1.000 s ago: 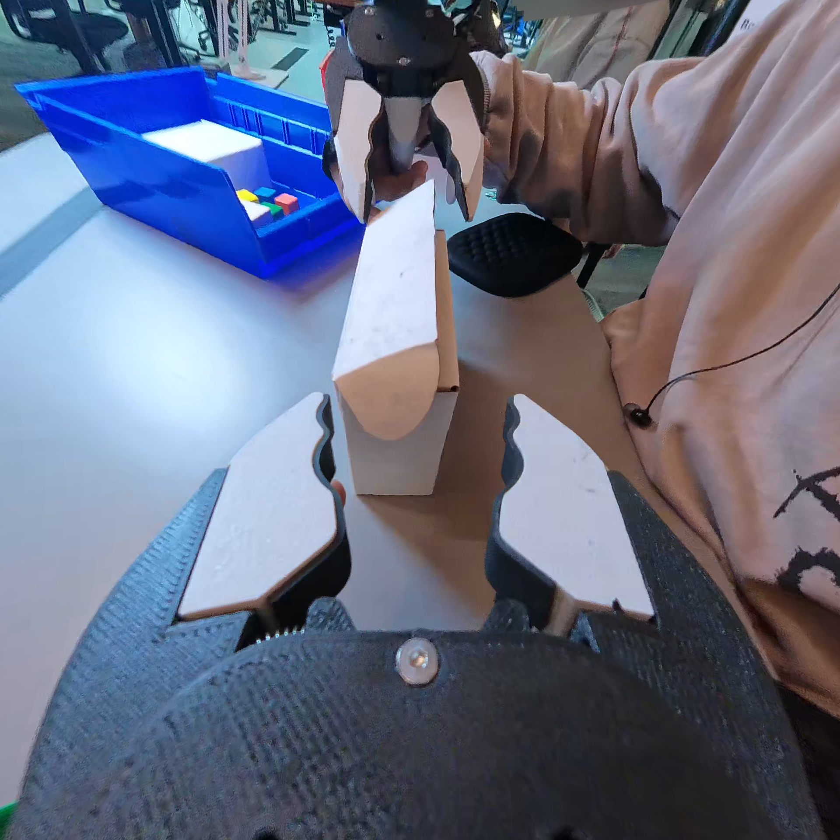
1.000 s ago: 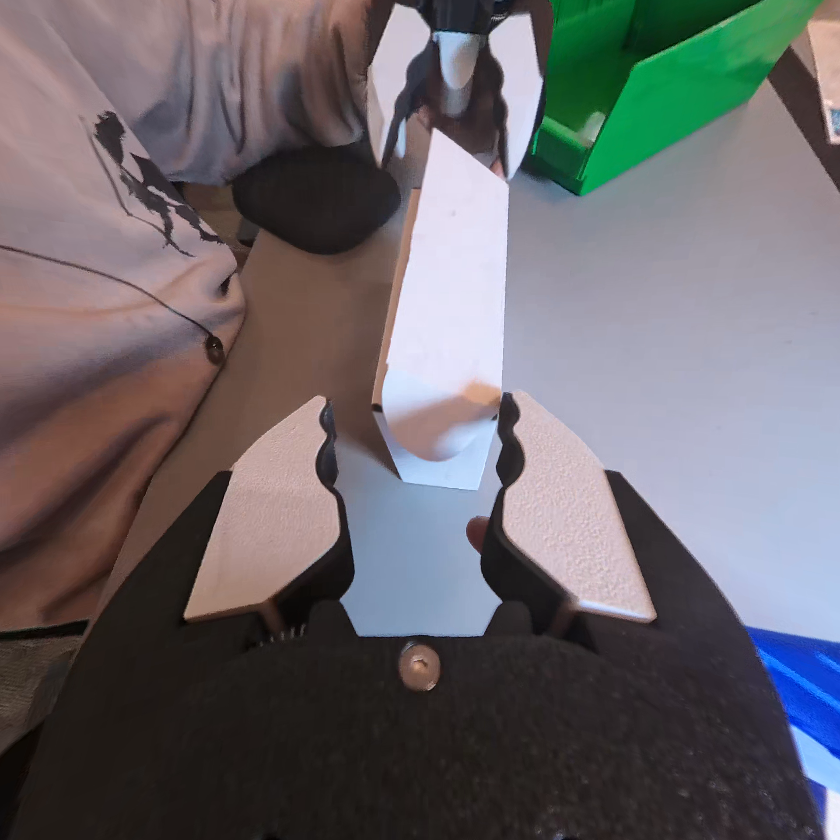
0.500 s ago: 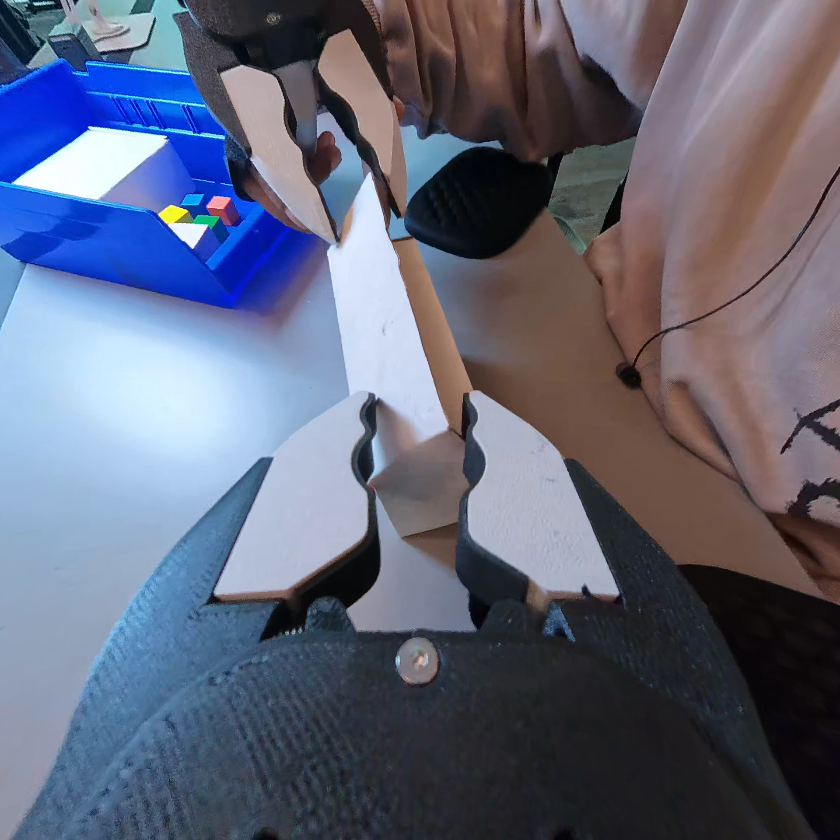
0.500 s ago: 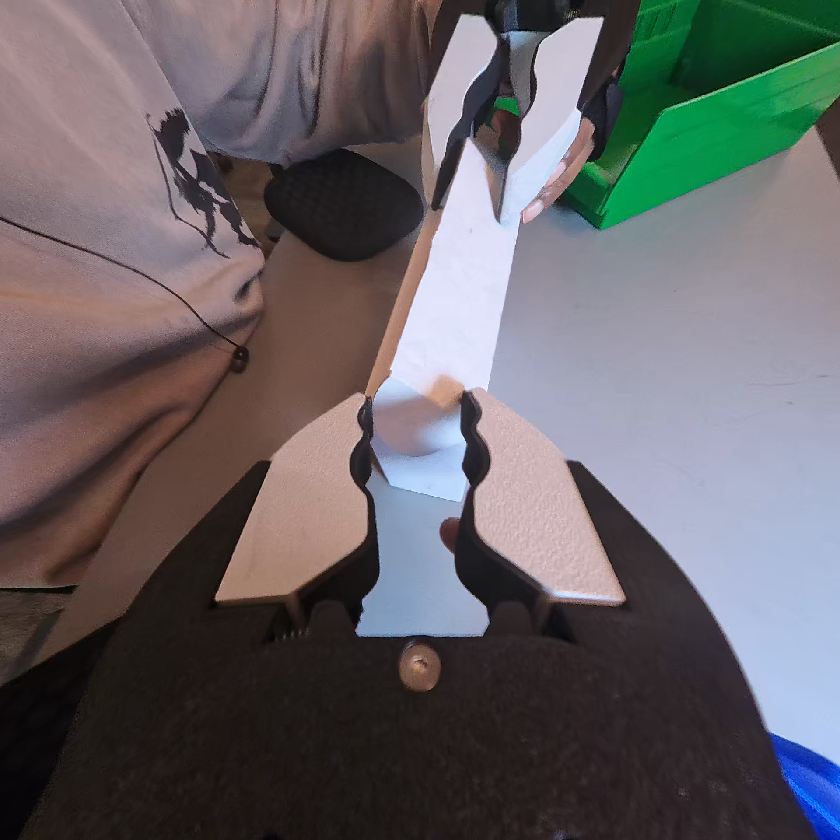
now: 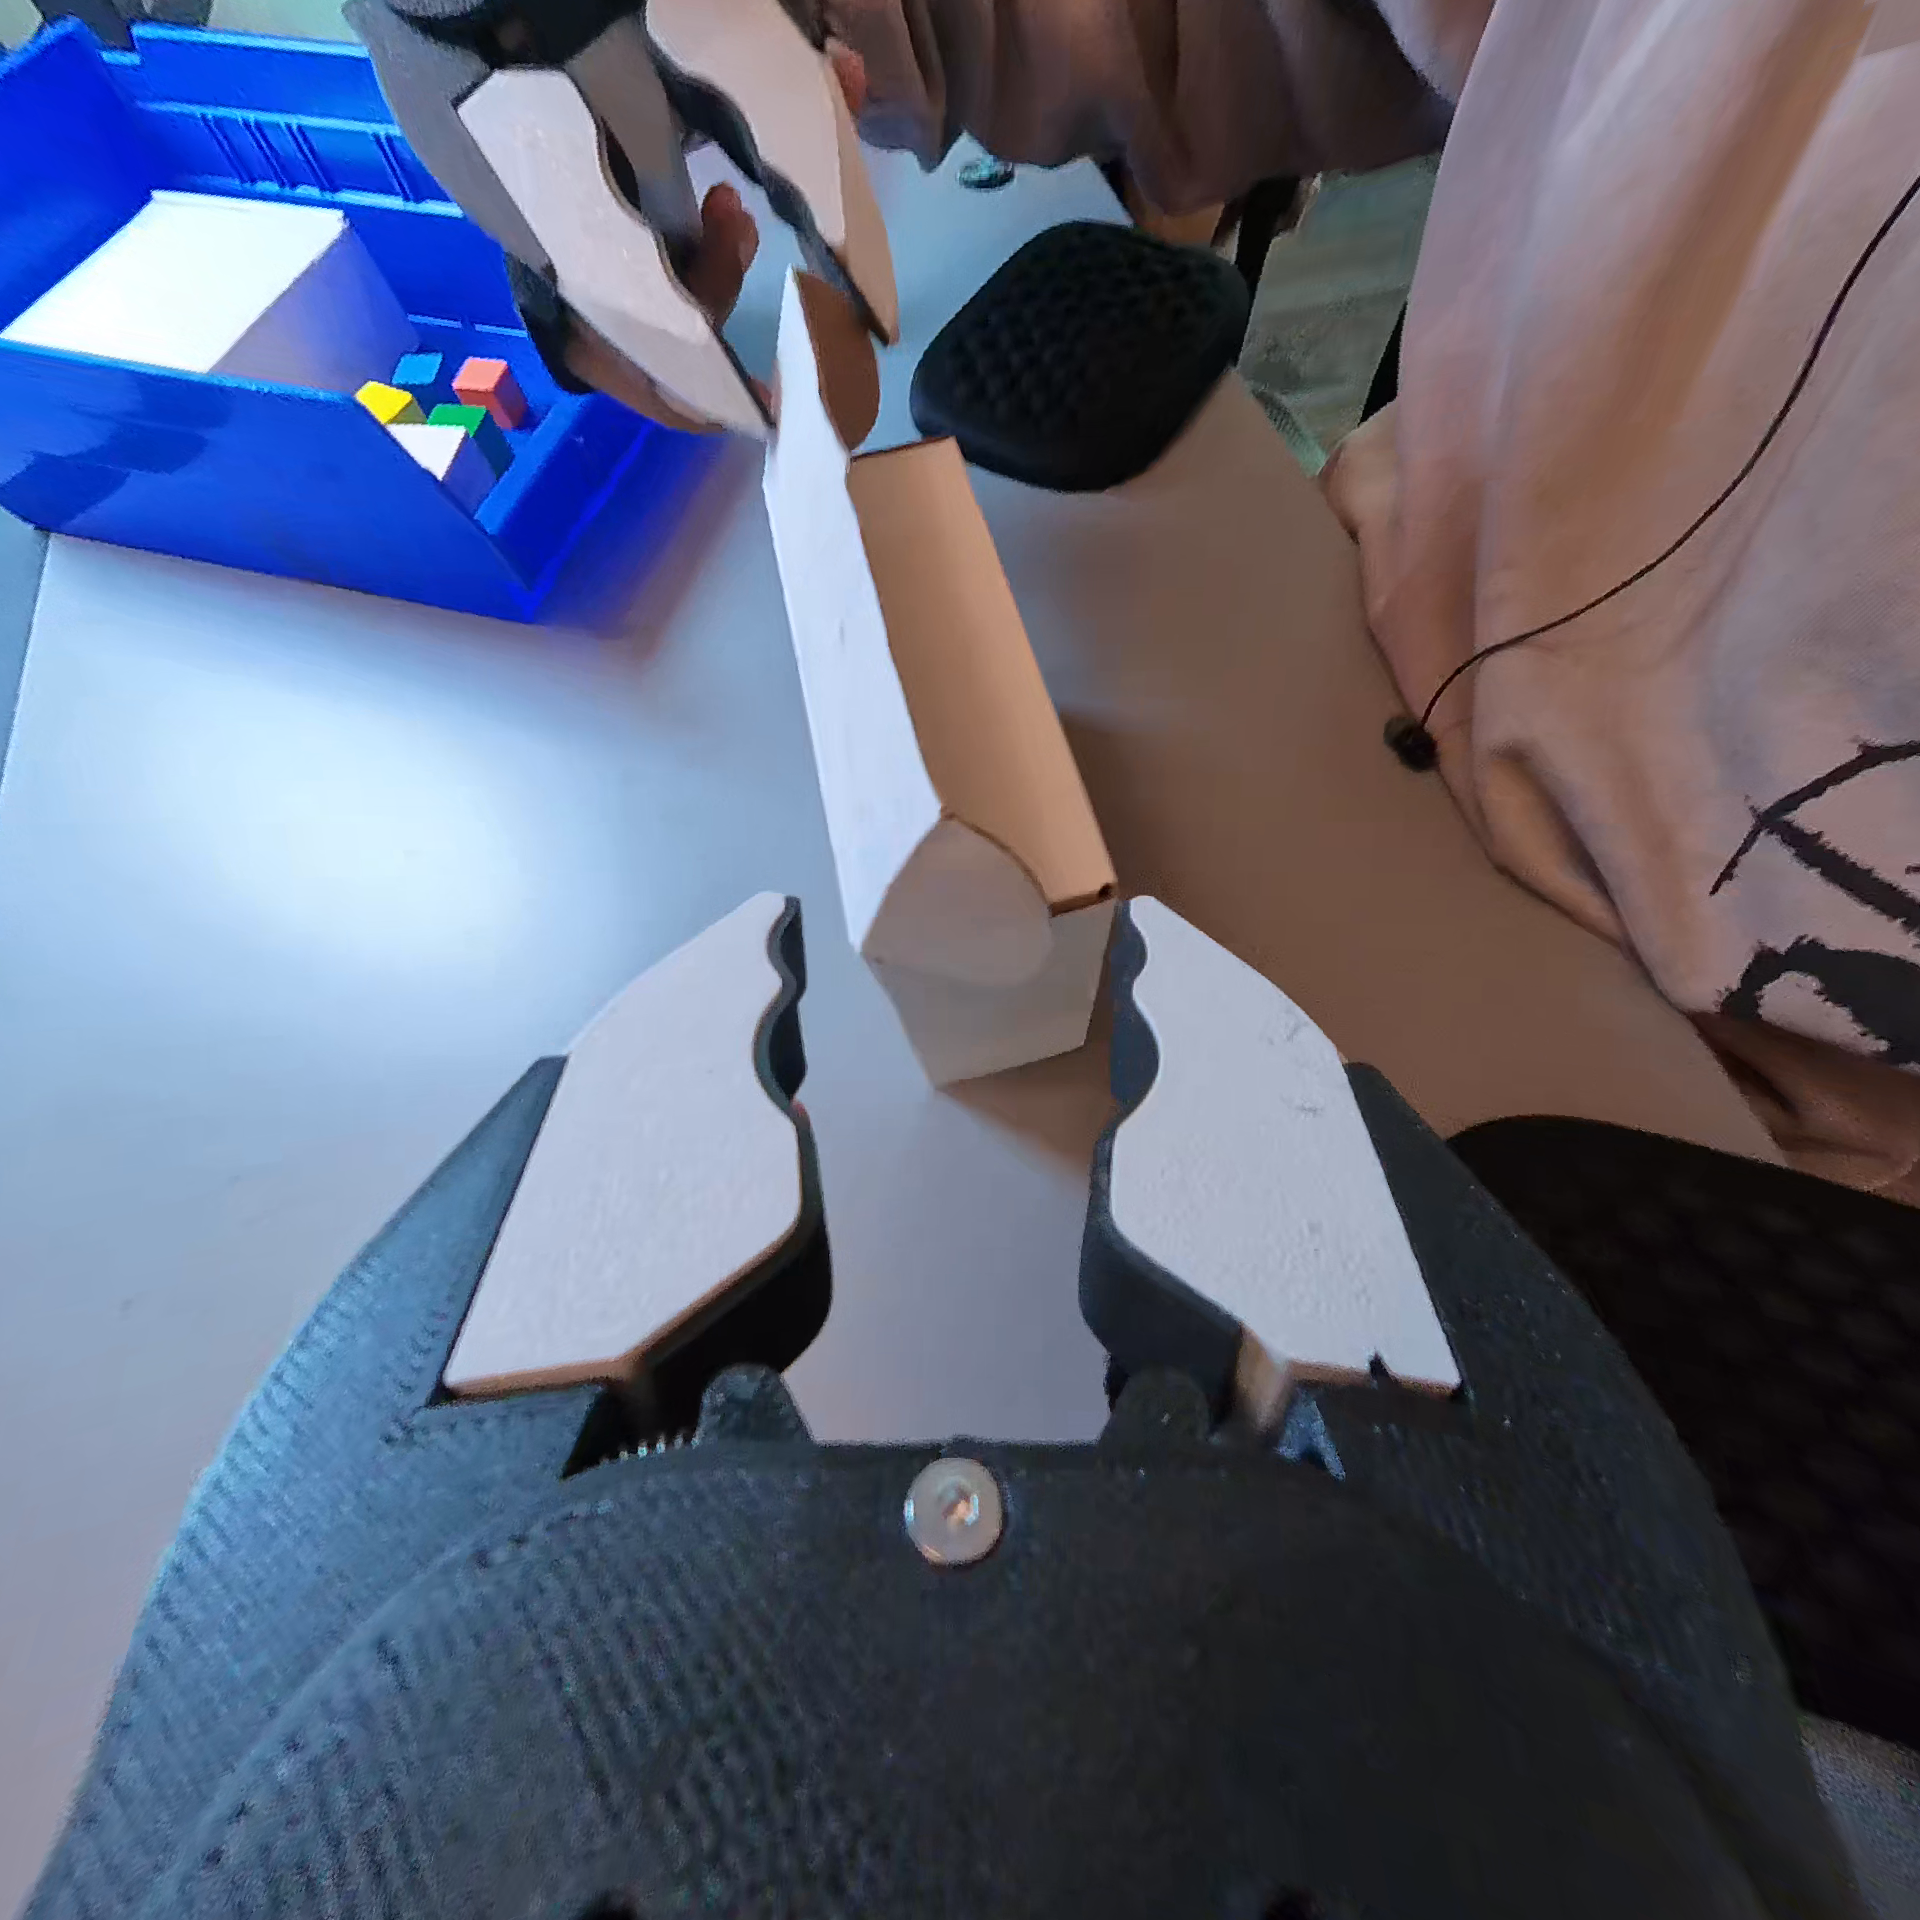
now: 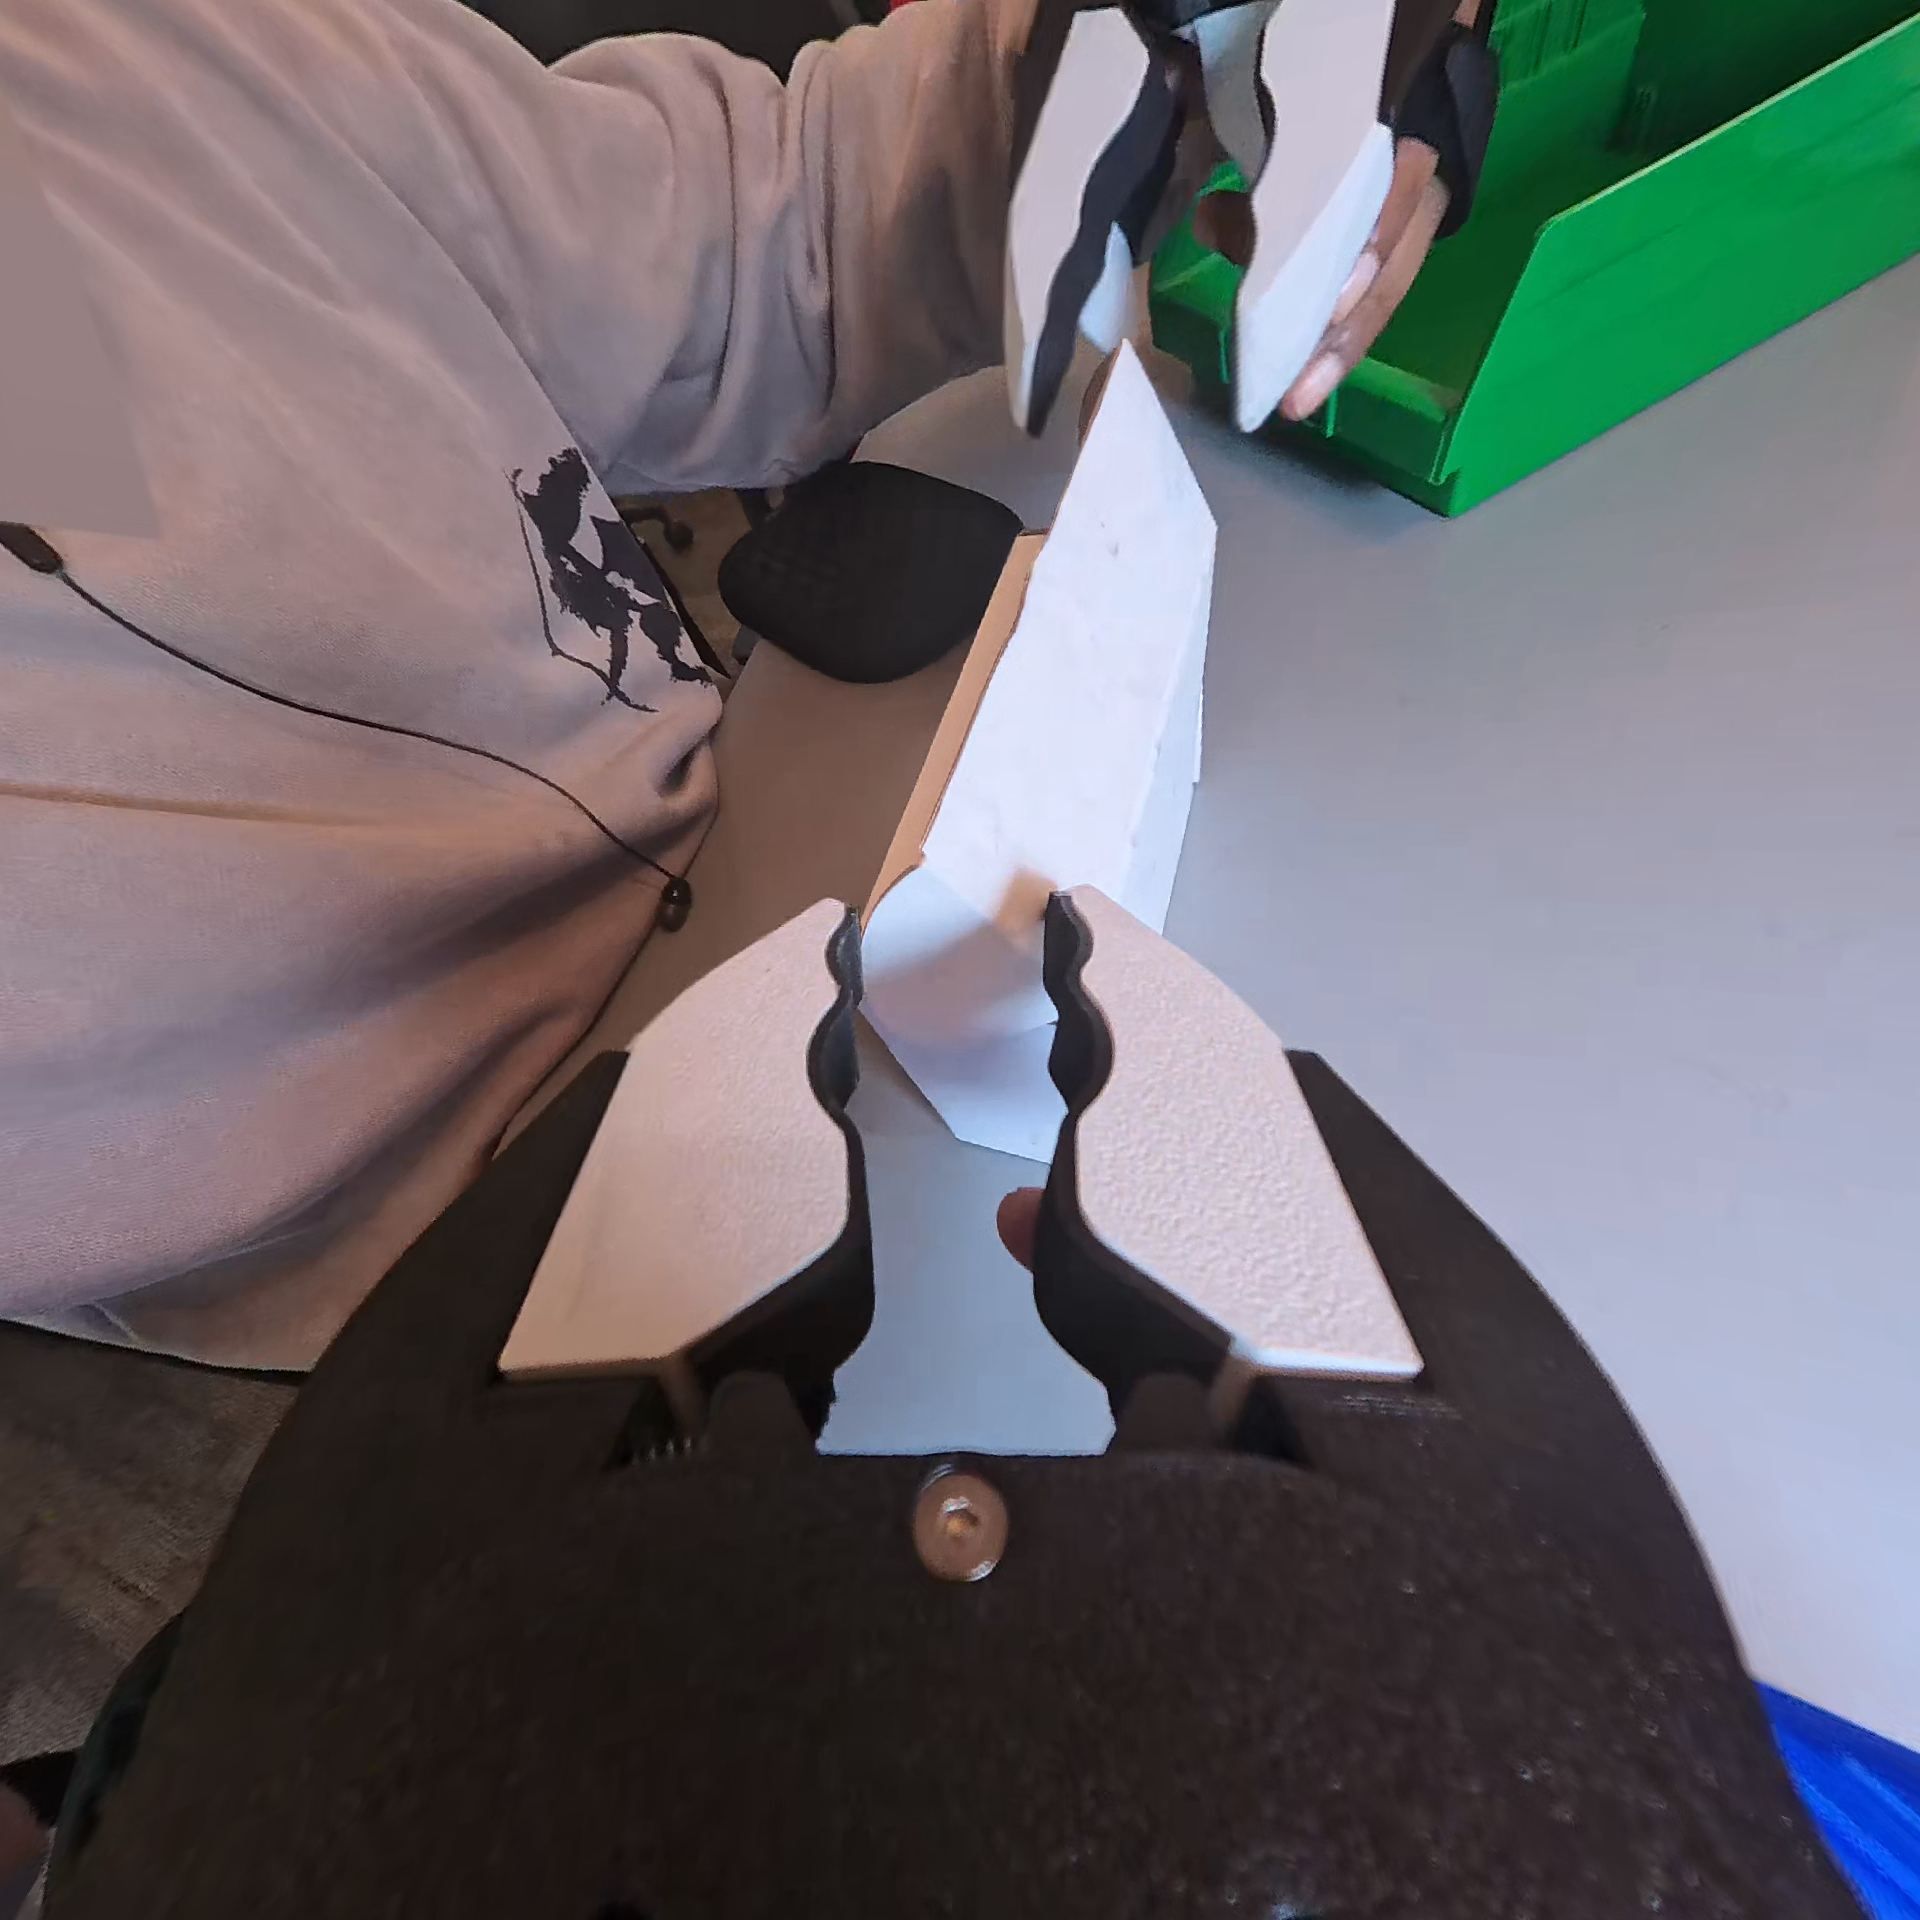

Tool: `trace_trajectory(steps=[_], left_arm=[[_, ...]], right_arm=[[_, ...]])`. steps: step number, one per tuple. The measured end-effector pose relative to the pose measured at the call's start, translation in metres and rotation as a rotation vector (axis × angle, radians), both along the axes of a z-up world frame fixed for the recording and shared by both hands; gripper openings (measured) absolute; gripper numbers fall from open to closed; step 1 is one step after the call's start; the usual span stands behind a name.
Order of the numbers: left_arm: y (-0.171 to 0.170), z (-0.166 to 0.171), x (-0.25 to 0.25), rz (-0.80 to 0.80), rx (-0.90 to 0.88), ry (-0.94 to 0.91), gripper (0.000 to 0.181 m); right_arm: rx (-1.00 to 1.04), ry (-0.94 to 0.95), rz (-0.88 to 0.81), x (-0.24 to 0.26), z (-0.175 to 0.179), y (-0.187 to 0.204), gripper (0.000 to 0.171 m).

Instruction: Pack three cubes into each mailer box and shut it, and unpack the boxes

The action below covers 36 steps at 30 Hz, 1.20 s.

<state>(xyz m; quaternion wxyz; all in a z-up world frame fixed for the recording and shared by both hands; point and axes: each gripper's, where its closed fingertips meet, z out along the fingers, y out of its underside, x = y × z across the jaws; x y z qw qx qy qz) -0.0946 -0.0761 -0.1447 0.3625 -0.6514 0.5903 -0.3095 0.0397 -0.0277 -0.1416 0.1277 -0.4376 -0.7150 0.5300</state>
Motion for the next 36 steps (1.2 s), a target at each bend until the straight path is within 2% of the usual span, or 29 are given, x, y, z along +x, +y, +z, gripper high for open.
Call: trace_trajectory(steps=[7, 11, 16, 20, 26, 36], left_arm=[[0.004, -0.005, 0.019, -0.049, 0.043, -0.024, 0.038], [0.009, 0.005, 0.021, -0.009, -0.083, -0.128, 0.036], [0.005, 0.0, 0.022, 0.058, -0.246, -0.182, 0.036], [0.006, -0.001, 0.024, 0.119, -0.311, -0.239, 0.035], [0.001, -0.001, 0.03, 0.12, -0.287, -0.205, 0.035], [-0.02, -0.004, 0.043, 0.15, -0.081, -0.083, 0.035]], right_arm=[[-0.07, -0.011, 0.027, -0.003, 0.002, -0.002, 0.033], [-0.143, -0.04, 0.019, -0.002, 0.006, -0.006, 0.033], [-0.34, -0.122, -0.134, -0.009, 0.005, 0.0, 0.03], [-0.379, -0.084, -0.21, -0.01, 0.009, -0.002, 0.029], [-0.247, -0.061, -0.176, -0.004, 0.006, -0.009, 0.028], [-0.007, 0.008, -0.114, 0.011, 0.005, -0.026, 0.028]])
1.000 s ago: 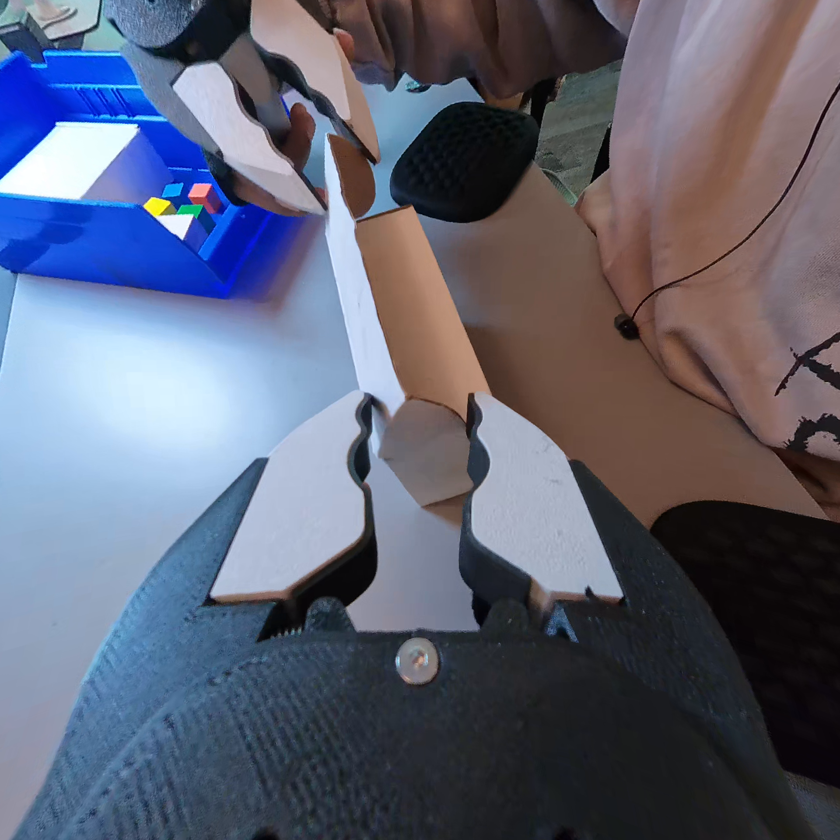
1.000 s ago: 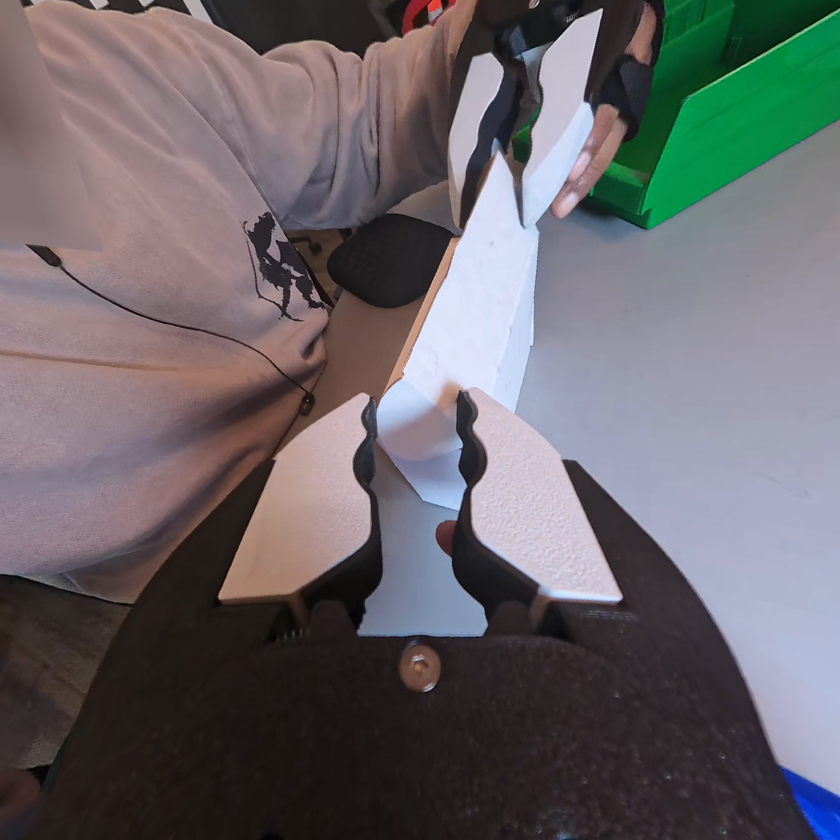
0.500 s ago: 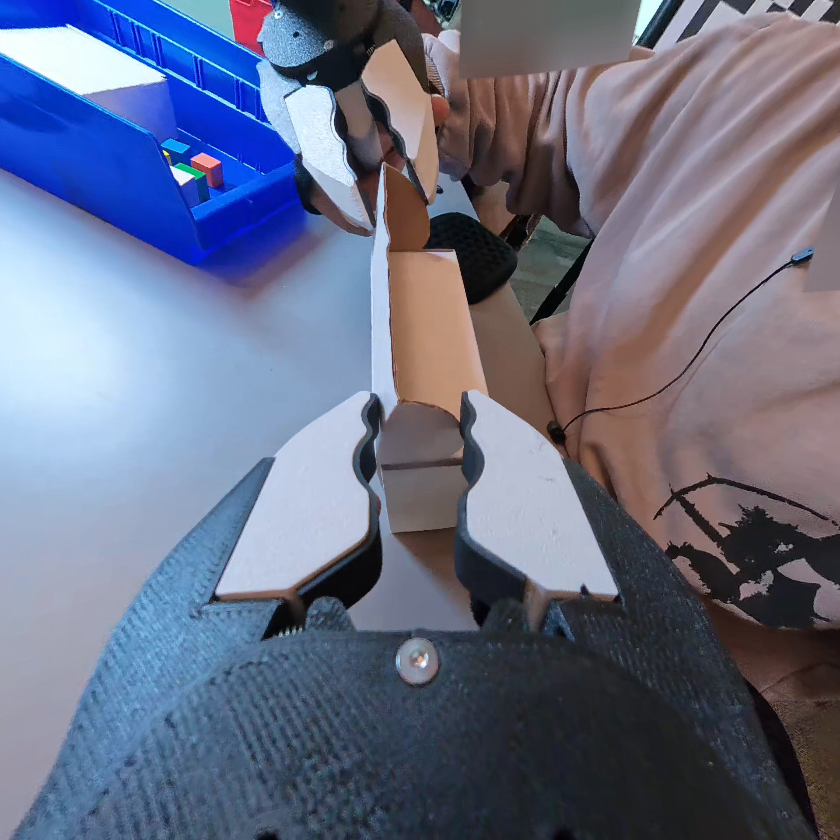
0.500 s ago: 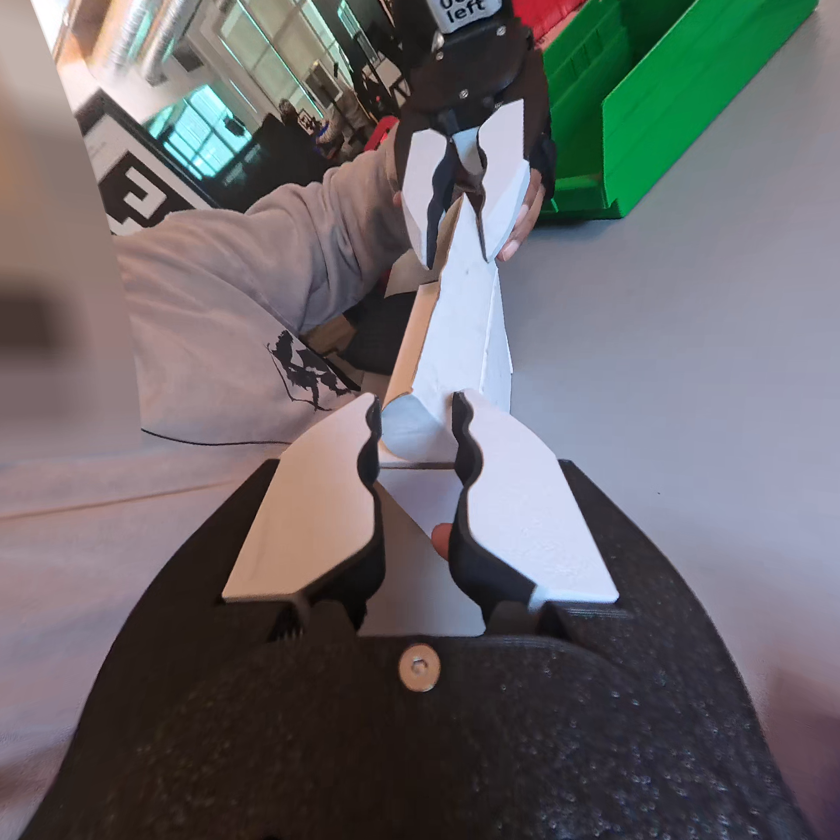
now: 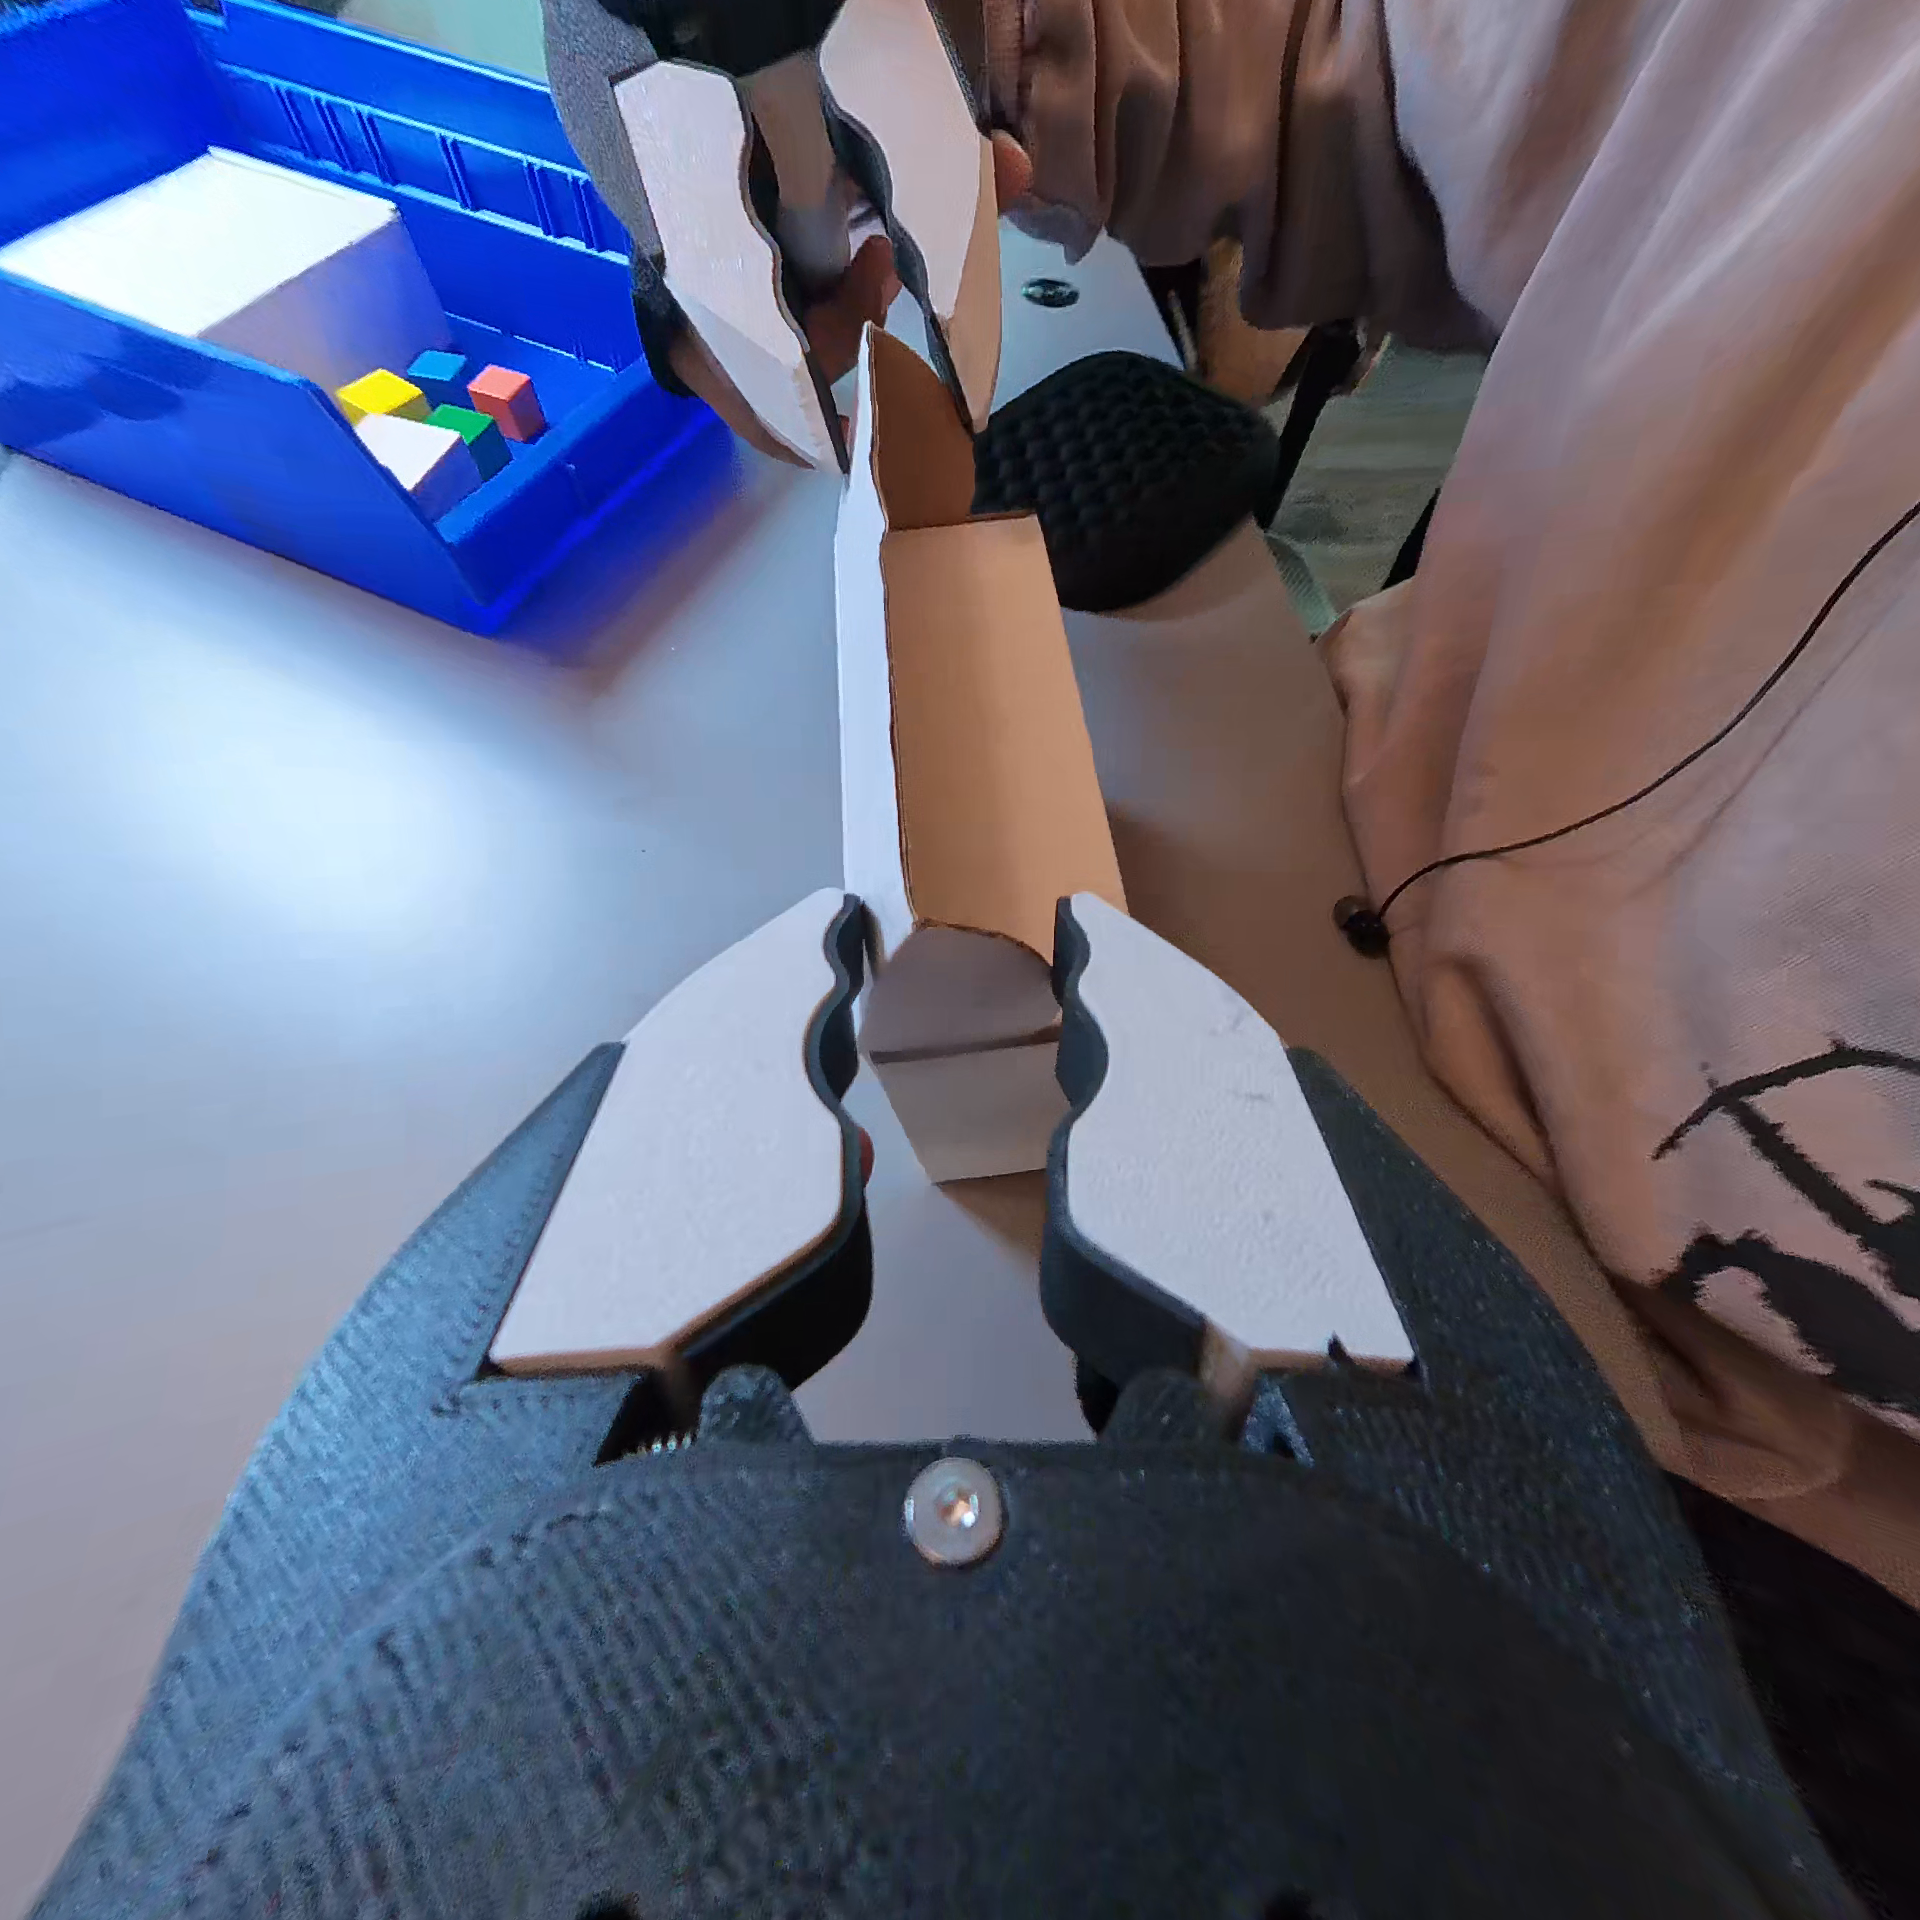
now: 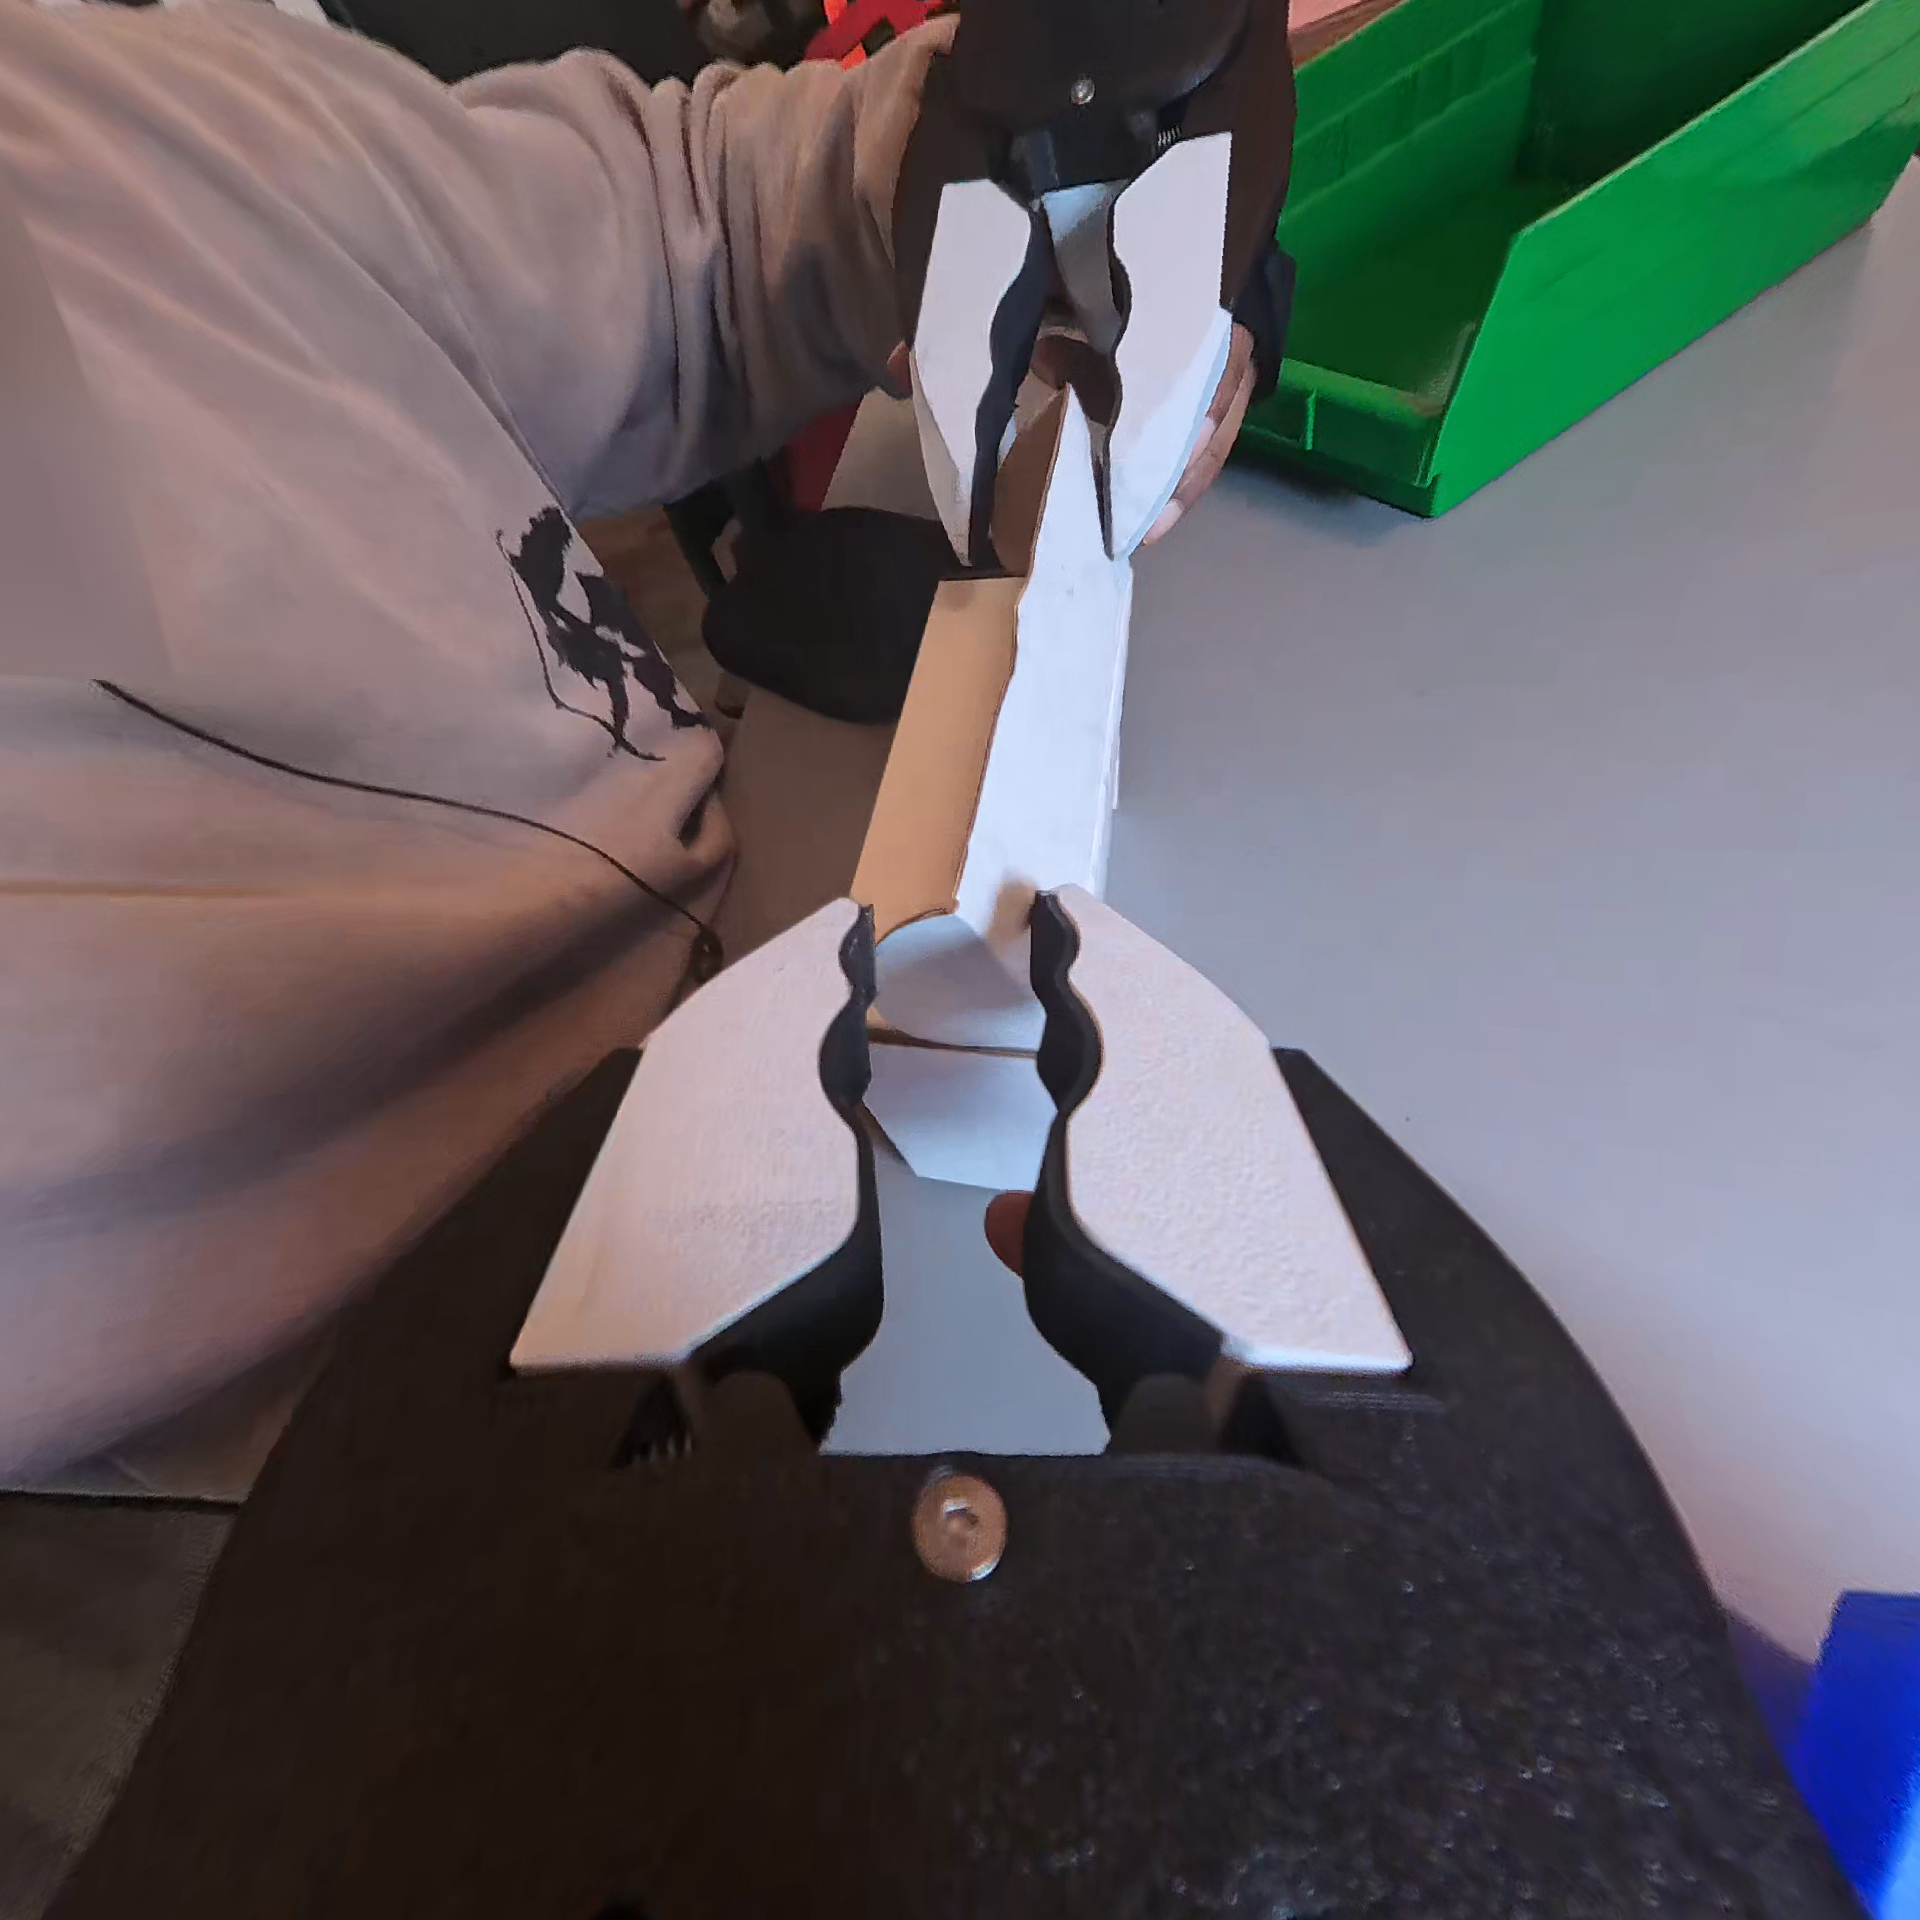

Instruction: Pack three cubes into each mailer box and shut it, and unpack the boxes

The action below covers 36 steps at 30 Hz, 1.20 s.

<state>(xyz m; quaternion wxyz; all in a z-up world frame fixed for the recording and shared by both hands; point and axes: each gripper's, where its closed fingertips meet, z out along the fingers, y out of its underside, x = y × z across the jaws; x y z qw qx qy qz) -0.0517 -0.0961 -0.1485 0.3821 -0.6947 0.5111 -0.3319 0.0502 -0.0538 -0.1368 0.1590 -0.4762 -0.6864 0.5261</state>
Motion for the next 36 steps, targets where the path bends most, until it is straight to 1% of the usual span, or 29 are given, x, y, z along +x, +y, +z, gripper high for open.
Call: trace_trajectory(steps=[5, 9, 11, 13, 14, 15, 16, 17, 19, 20, 22, 24, 26, 29, 31, 32, 33, 34, 36], left_arm=[[-0.01, -0.004, 0.004, -0.01, 0.164, 0.106, 0.036], [-0.015, -0.009, 0.006, -0.005, 0.265, 0.156, 0.037], [-0.022, -0.01, 0.008, -0.021, 0.286, 0.163, 0.037], [-0.027, -0.01, 0.01, -0.022, 0.302, 0.166, 0.039], [-0.029, -0.009, 0.01, -0.019, 0.303, 0.161, 0.051], [-0.031, -0.01, 0.009, -0.011, 0.285, 0.172, 0.072], [-0.03, -0.012, 0.005, 0.015, 0.273, 0.199, 0.079], [-0.03, -0.008, 0.003, 0.036, 0.284, 0.186, 0.079], [-0.036, 0.005, 0.005, 0.061, 0.332, 0.122, 0.068], [-0.04, 0.01, 0.007, 0.068, 0.368, 0.122, 0.066], [-0.049, 0.013, 0.013, 0.074, 0.457, 0.16, 0.062], [-0.052, 0.008, 0.015, 0.1, 0.505, 0.206, 0.061], [-0.05, -0.005, 0.014, 0.119, 0.517, 0.259, 0.062], [-0.051, -0.015, 0.016, 0.135, 0.589, 0.296, 0.054], [-0.052, -0.028, 0.016, 0.123, 0.683, 0.383, 0.048], [-0.051, -0.034, 0.016, 0.126, 0.756, 0.426, 0.048], [-0.049, -0.035, 0.016, 0.139, 0.83, 0.437, 0.047], [-0.049, -0.035, 0.016, 0.151, 0.848, 0.421, 0.046], [-0.049, -0.033, 0.017, 0.182, 0.813, 0.36, 0.042]], right_arm=[[0.198, 0.026, 0.055, 0.006, -0.004, -0.011, 0.029], [0.376, 0.06, 0.054, 0.008, -0.01, -0.014, 0.029], [0.448, 0.08, 0.057, 0.01, -0.012, -0.02, 0.03], [0.567, 0.106, 0.034, 0.012, -0.019, -0.022, 0.033], [0.605, 0.131, 0.02, 0.012, -0.02, -0.023, 0.035], [0.611, 0.136, 0.006, 0.014, -0.019, -0.025, 0.038], [0.617, 0.139, -0.023, 0.014, -0.018, -0.024, 0.046], [0.628, 0.147, -0.047, 0.016, -0.016, -0.023, 0.051], [0.658, 0.188, -0.084, 0.021, -0.007, -0.023, 0.052], [0.678, 0.216, -0.095, 0.023, -0.002, -0.027, 0.051], [0.733, 0.274, -0.108, 0.023, 0.006, -0.04, 0.049], [0.806, 0.31, -0.14, 0.019, 0.009, -0.045, 0.047], [0.865, 0.298, -0.156, 0.016, 0.0, -0.043, 0.047], [0.91, 0.281, -0.143, 0.014, -0.019, -0.044, 0.043], [0.961, 0.263, -0.121, 0.015, -0.032, -0.046, 0.04], [0.974, 0.252, -0.109, 0.016, -0.041, -0.048, 0.04], [0.973, 0.278, -0.129, 0.015, -0.041, -0.048, 0.039], [0.963, 0.284, -0.14, 0.015, -0.041, -0.049, 0.04], [0.954, 0.283, -0.152, 0.015, -0.04, -0.049, 0.038]])
